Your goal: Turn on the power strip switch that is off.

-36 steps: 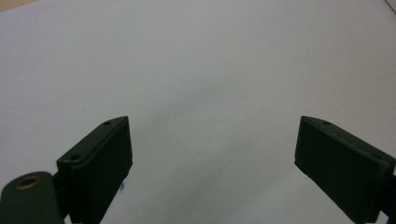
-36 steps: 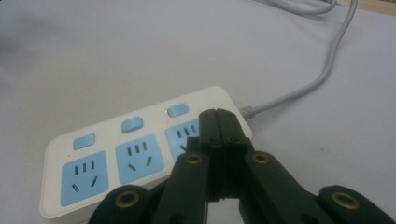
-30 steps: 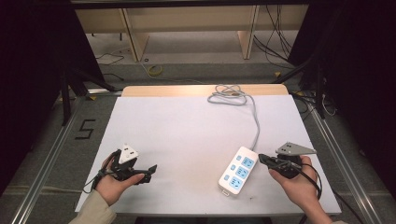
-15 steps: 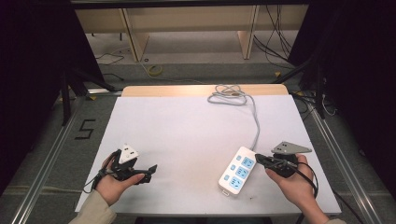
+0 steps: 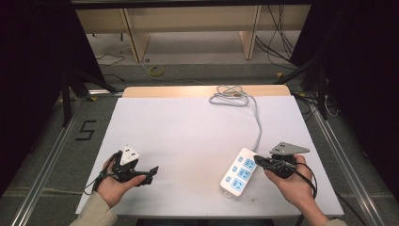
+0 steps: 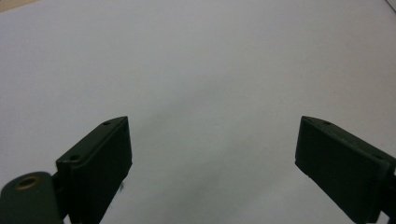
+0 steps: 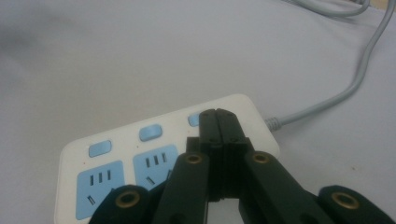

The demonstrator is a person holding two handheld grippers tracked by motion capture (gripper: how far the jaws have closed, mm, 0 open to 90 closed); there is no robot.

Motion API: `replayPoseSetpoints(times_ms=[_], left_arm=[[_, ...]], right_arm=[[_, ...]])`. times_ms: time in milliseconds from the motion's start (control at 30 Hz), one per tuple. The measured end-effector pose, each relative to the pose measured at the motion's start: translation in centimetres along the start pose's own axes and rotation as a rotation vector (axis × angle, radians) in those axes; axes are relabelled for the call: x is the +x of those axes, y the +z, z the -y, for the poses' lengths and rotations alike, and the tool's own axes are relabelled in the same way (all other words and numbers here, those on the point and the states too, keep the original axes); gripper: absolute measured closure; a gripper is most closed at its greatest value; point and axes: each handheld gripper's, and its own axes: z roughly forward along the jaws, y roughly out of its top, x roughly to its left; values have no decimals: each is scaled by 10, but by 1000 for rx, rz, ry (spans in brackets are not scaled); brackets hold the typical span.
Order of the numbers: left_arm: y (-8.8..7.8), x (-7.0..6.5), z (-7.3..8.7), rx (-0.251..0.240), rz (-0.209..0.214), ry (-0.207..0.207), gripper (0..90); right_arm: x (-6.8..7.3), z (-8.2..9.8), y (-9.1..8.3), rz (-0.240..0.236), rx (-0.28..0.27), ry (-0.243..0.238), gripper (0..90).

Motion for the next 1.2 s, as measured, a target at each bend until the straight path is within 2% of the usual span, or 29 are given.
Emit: replayPoseSetpoints(times_ms=[1200], left_arm=[[0,0,0,0,-1,2,102]], right_arm=[[8,-8,11,-36,24,-18,900]])
